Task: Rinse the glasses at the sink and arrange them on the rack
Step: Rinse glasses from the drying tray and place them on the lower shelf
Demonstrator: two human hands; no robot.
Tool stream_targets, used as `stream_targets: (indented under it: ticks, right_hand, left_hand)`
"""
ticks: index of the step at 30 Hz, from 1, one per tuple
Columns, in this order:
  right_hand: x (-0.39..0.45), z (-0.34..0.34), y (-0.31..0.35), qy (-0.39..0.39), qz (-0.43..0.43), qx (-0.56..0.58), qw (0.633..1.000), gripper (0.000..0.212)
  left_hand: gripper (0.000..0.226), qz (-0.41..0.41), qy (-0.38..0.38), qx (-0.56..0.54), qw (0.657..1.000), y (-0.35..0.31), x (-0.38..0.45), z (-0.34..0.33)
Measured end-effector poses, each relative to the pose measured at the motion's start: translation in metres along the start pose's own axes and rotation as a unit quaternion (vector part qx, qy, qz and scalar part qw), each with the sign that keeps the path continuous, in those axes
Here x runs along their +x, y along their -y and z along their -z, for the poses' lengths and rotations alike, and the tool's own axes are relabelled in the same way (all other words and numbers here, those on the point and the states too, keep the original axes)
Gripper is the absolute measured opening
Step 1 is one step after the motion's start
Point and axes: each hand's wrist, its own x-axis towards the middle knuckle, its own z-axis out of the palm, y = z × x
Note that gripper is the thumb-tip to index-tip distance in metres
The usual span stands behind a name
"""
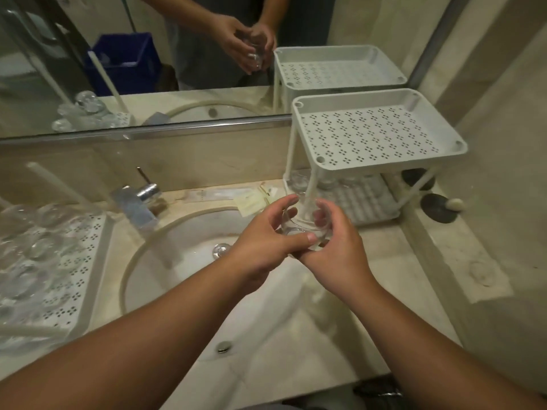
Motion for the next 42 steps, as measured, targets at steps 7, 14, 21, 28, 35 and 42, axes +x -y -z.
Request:
stream_targets:
  ticks: [7,14,21,28,35,42]
  right_hand:
    - [0.016,0.05,-0.048,-0.008,-0.03,-0.018,0.999,0.087]
    - [0.038,0.075,-0.087,-0.008,-0.029,-0.065,0.997,0.089]
    - [0.071,0.083,-0.116,-0.029,-0.023,-0.097,0.995,0.09]
    - [0.127,0.078,-0.148,-0.094,-0.041,-0.107,0.989,0.09]
    - [0.181,0.074,-0.186,-0.081,-0.121,-0.141,0.979,0.09]
    - [0.204,0.073,-0.208,-0.014,-0.149,-0.305,0.941,0.087]
  left_hand:
    - [0.083,0.025,0.029,0.089,0.995,0.023,0.044,-0.051]
    - [0.087,0.031,-0.015,0.208,0.978,0.037,0.08,-0.09]
    - [0.087,0.034,-0.039,0.275,0.96,0.041,0.115,-0.116]
    - [0.04,0.019,-0.035,0.379,0.925,0.041,0.133,-0.117]
    - [0.045,0.055,0.043,0.579,0.812,0.063,0.139,-0.094]
    - [0.053,0.108,0.042,0.627,0.77,0.091,0.139,-0.083]
